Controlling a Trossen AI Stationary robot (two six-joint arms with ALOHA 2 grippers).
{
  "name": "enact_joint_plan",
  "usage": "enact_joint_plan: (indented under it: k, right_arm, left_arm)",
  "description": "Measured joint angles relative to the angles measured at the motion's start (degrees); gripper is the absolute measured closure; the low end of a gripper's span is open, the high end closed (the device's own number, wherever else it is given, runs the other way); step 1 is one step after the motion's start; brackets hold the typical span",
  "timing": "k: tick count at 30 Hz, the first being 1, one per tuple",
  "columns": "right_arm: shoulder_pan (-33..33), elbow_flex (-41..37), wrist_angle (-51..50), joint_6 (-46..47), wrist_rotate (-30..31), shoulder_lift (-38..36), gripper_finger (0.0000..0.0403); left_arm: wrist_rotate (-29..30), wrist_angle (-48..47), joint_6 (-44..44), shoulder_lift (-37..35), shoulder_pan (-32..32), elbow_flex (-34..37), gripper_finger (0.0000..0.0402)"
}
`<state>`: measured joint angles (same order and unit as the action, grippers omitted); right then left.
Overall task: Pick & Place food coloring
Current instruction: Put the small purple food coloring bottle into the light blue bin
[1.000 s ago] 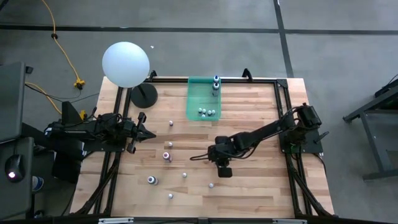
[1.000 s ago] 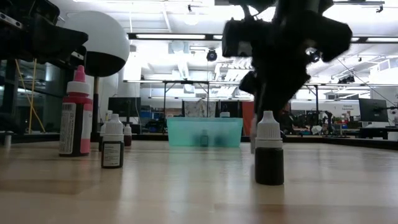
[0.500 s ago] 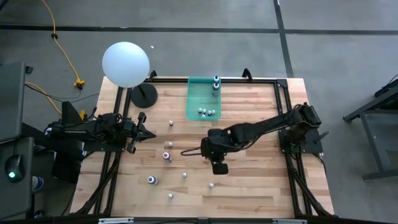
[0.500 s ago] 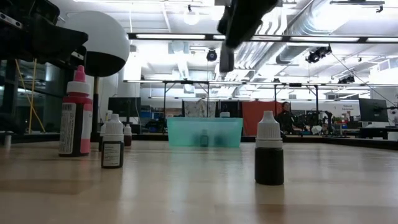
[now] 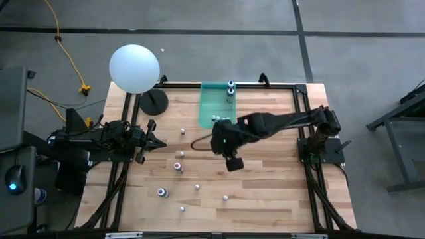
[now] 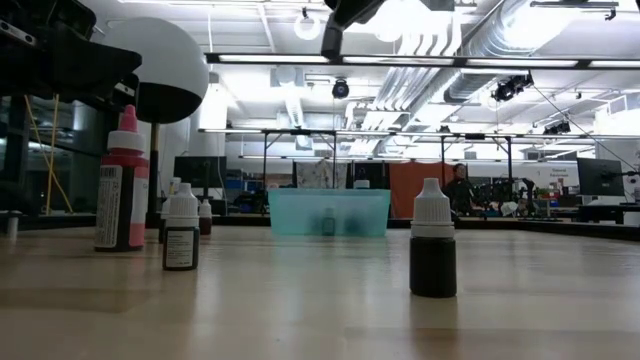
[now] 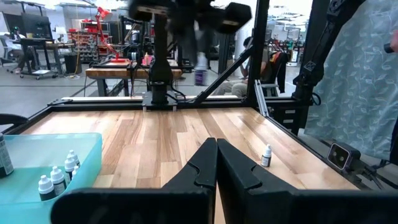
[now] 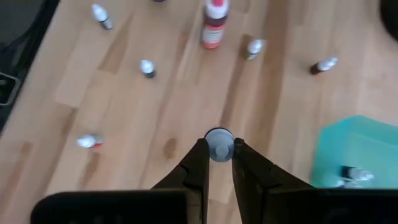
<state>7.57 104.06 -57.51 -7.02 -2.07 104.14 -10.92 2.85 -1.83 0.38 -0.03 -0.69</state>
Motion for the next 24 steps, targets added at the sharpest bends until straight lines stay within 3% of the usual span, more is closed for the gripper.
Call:
enact_joint_plan:
  k: [14,24]
  right_arm:
    - [-14.5,1.3,2.1,-12.7,-1.3,1.1,0.0359]
    - [-23.8,1.3,10.3,-9.6,-4.1,8.3,0.0356]
  left_arm:
    - [0.0,0.0,0.0,0.0,0.0,0.0,0.0401]
    - [0.0,0.0,0.0,0.0,0.0,0.0,0.0401]
